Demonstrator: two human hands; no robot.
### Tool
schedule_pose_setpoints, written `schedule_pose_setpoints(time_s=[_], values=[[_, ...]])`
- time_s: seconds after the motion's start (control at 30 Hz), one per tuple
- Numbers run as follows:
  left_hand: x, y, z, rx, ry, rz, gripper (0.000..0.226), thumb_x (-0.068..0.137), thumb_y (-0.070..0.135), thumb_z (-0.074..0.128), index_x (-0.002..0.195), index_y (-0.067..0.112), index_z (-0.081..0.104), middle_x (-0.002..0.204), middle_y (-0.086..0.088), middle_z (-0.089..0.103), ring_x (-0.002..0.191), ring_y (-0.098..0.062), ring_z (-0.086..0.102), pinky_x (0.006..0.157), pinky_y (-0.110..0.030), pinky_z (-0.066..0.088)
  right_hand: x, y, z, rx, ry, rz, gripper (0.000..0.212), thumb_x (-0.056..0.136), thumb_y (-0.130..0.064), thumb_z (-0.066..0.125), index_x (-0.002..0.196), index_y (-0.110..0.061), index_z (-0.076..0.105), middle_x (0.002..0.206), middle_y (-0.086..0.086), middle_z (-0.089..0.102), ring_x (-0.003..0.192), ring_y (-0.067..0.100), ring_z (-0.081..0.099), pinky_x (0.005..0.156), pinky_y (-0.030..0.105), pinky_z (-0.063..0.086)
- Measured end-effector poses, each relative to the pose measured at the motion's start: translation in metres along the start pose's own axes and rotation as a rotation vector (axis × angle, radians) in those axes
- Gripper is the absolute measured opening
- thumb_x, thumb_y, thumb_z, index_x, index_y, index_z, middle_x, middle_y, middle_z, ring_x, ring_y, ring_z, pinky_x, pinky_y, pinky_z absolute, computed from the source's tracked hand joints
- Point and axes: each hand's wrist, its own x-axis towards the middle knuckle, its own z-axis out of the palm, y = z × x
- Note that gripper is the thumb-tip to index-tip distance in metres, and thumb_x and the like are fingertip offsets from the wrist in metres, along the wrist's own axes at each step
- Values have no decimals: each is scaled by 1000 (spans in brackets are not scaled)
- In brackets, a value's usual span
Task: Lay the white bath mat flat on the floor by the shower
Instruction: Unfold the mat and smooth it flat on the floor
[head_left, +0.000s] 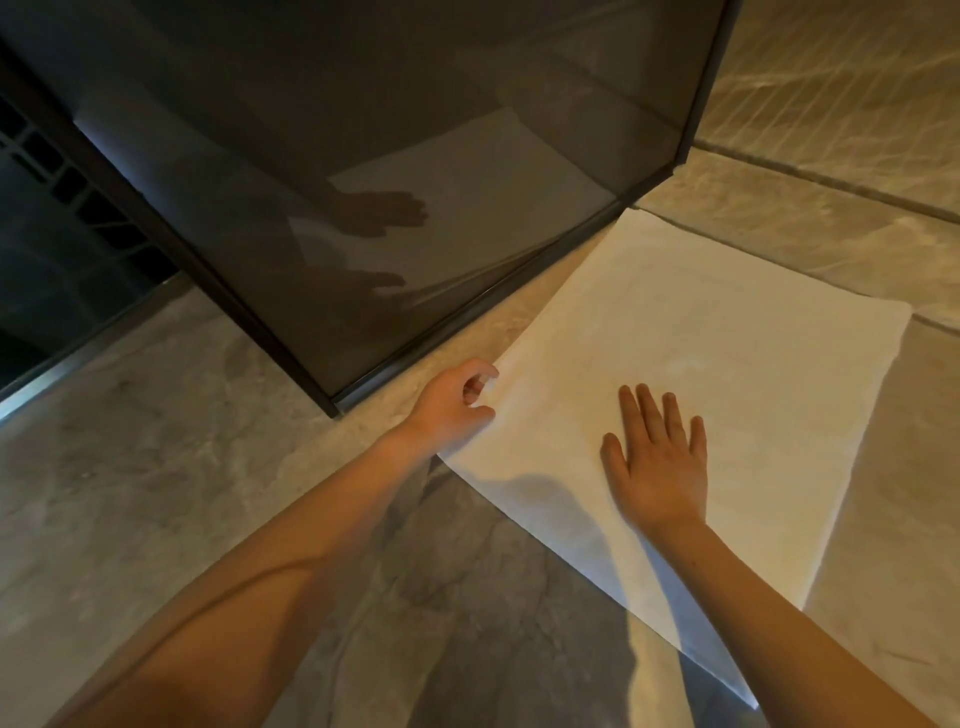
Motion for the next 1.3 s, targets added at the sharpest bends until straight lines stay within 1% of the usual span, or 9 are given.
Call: schedule_pose_setpoints(time_s=[0.13,0.27,0.37,0.43,0.6,0.7,0.8,0.97,1.3], values=[[0,0,-9,-9,-176,40,24,80,4,65,93,24,65,79,1,45,67,-16,42,60,-21,33,0,2,2,-8,-4,1,63,98,-52,11,156,-30,-2,164,-5,0,150,20,-8,121,46,-5],[1,-3,-16,63,-273,58,33,82,3,66,95,33,71,112,5,50,94,-4,51,69,-10,36,1,2,3,-15,4,-6,63,98,-52,10,156,-30,-1,164,-5,1,150,20,-8,121,46,-5],[3,-4,-23,-132,-351,23,45,81,-9,61,97,31,74,131,1,52,108,-12,52,83,-20,47,0,0,-1,-9,-16,7,63,97,-52,13,156,-30,2,164,-5,4,151,21,-5,121,45,-2],[7,-2,-25,-234,-428,-50,51,84,-9,56,100,36,75,144,8,46,129,-15,43,97,-37,49,3,-4,-10,6,-26,38,63,95,-51,19,155,-31,13,162,-1,15,149,24,7,119,45,9],[13,22,-25,-216,-555,-29,58,85,-4,55,109,47,70,132,34,43,135,0,29,88,-16,46,71,-30,-69,523,-29,-34,44,102,-42,31,146,-42,28,135,14,54,109,36,56,95,45,44],[14,34,-22,-202,-615,-3,56,86,-2,55,113,45,69,139,28,41,135,0,30,92,-19,46,114,-58,-95,656,-284,-75,42,102,-48,29,141,-40,40,140,6,52,106,27,60,87,39,51],[11,42,-21,-193,-641,9,55,86,-1,54,116,43,68,144,25,40,135,-1,30,91,-20,43,132,-73,-98,542,-553,99,46,98,-50,39,127,-18,53,115,13,59,90,27,60,77,36,51],[8,49,-23,-285,-644,-75,53,90,-8,52,121,32,67,141,20,42,133,-4,31,101,-26,39,140,-61,-94,320,-411,56,35,88,-8,60,123,-3,61,123,16,63,105,33,65,84,35,54],[3,67,-5,-615,-689,-217,47,92,-12,45,121,17,69,139,4,55,120,-19,58,99,-33,49,131,4,-111,469,-241,-119,81,79,-11,77,148,-27,38,155,6,29,139,30,34,107,38,39]])
